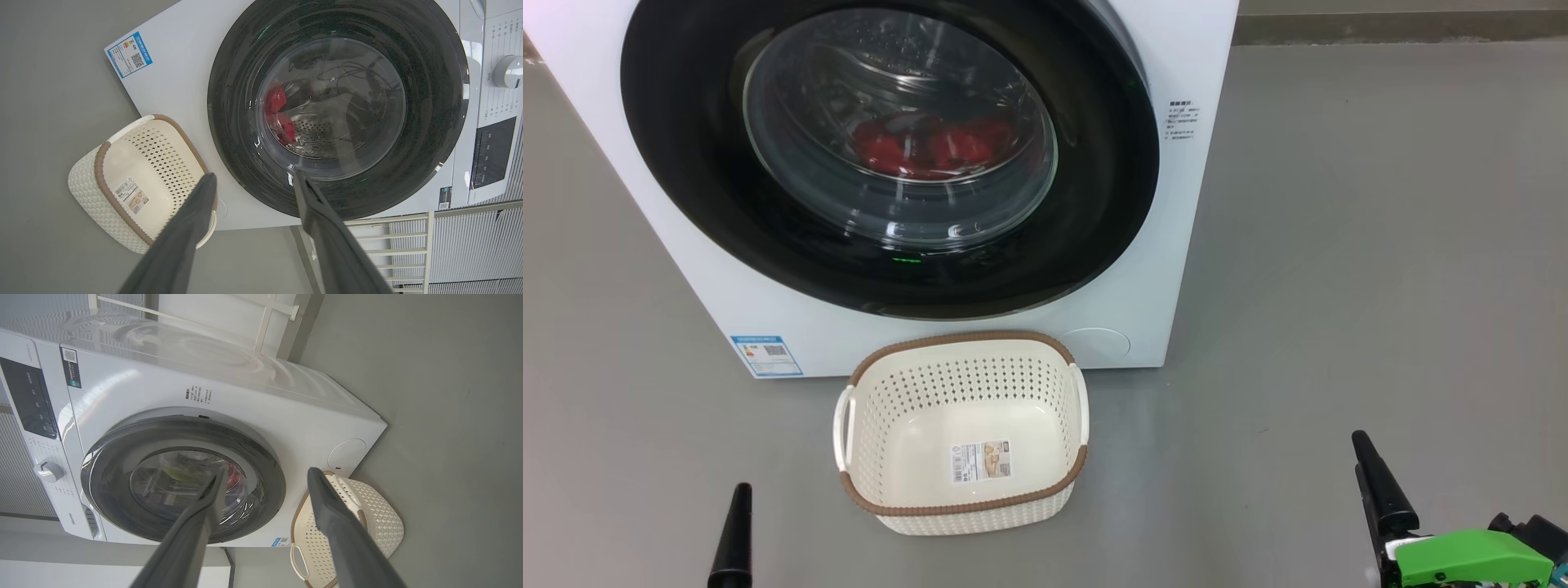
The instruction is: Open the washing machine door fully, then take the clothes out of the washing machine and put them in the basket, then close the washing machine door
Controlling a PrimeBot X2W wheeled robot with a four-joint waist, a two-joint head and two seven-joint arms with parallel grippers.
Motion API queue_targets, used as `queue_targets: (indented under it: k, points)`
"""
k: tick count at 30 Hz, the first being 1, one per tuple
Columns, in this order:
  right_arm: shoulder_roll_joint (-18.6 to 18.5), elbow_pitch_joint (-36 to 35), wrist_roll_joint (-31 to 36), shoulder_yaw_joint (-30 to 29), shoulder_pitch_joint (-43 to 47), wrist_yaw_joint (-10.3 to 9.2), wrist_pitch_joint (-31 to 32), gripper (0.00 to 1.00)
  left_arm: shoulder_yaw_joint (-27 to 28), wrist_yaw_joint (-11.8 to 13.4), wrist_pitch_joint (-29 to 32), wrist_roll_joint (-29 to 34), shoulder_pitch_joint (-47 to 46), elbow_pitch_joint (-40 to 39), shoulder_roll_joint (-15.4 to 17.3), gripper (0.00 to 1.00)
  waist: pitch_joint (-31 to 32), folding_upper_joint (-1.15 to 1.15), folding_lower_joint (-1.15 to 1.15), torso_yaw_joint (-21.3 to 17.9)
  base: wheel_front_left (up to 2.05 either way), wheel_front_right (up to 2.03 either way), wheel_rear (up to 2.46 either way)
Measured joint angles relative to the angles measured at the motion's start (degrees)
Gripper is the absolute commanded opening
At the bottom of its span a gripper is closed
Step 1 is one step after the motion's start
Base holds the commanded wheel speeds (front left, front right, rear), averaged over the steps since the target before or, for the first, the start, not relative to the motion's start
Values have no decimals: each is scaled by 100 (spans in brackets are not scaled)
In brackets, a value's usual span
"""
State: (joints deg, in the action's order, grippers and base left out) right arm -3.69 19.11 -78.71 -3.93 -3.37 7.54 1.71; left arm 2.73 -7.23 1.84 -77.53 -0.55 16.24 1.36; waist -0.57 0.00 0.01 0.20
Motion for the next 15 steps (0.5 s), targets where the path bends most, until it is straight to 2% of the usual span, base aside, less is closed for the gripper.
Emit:
queue_targets:
  k: [15]
  points:
    - [-123, -82, 1078, 257, -13, 0, -237, 100, -186, 0, -210, 1227, 4, -185, 64, 100, -31, 0, 0, -1, 0, 0, 0]
